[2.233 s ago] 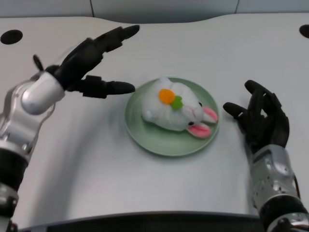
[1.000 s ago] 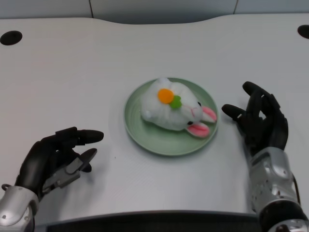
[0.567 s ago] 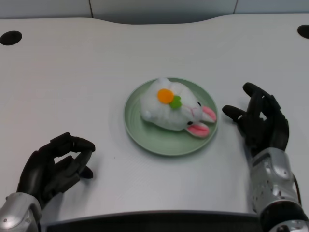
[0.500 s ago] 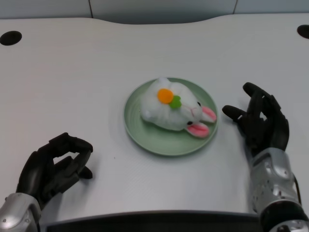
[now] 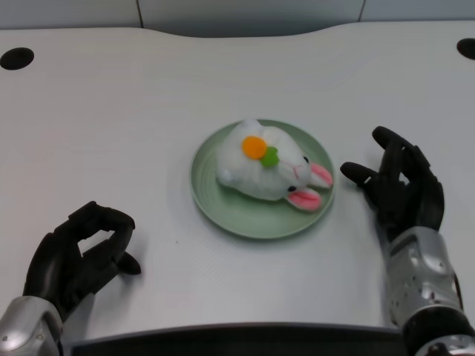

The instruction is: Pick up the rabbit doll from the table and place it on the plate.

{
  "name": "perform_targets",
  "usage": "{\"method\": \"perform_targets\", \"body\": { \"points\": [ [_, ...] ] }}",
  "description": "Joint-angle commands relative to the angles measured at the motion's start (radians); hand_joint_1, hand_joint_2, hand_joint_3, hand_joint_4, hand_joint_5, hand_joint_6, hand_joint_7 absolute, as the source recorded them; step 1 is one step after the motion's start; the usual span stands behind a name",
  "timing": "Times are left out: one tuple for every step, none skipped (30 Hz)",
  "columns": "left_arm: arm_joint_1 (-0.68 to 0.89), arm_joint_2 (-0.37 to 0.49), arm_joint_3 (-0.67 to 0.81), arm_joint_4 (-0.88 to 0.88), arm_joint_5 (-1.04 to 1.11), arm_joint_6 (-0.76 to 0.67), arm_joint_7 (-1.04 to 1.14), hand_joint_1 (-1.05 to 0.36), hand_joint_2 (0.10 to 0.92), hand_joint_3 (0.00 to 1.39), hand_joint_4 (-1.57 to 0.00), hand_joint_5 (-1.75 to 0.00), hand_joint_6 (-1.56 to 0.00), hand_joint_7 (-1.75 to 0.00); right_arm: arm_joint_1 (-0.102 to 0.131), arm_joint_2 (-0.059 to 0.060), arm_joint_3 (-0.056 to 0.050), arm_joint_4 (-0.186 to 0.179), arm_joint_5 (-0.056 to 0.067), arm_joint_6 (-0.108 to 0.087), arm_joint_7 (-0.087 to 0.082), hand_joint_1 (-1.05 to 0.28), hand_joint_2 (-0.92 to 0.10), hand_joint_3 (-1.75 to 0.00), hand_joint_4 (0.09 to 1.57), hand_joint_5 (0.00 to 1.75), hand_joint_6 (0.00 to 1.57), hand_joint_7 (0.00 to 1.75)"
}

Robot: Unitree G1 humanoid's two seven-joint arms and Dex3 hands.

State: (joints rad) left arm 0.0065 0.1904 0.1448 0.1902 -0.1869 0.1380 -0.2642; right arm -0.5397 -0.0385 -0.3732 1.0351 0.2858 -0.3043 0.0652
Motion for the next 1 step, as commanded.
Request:
{"method": "perform_targets", "body": {
  "points": [
    [0.01,-0.009,-0.004,0.004,0.0,0.03,0.012,-0.4,0.921,0.42,-0.61,-1.75,-0.46,-1.6,-0.016,-0.006,-0.015,0.04,0.011,-0.016,0.0,-0.41,-0.92,-0.54,0.46,1.15,0.39,0.89]
  ]
}}
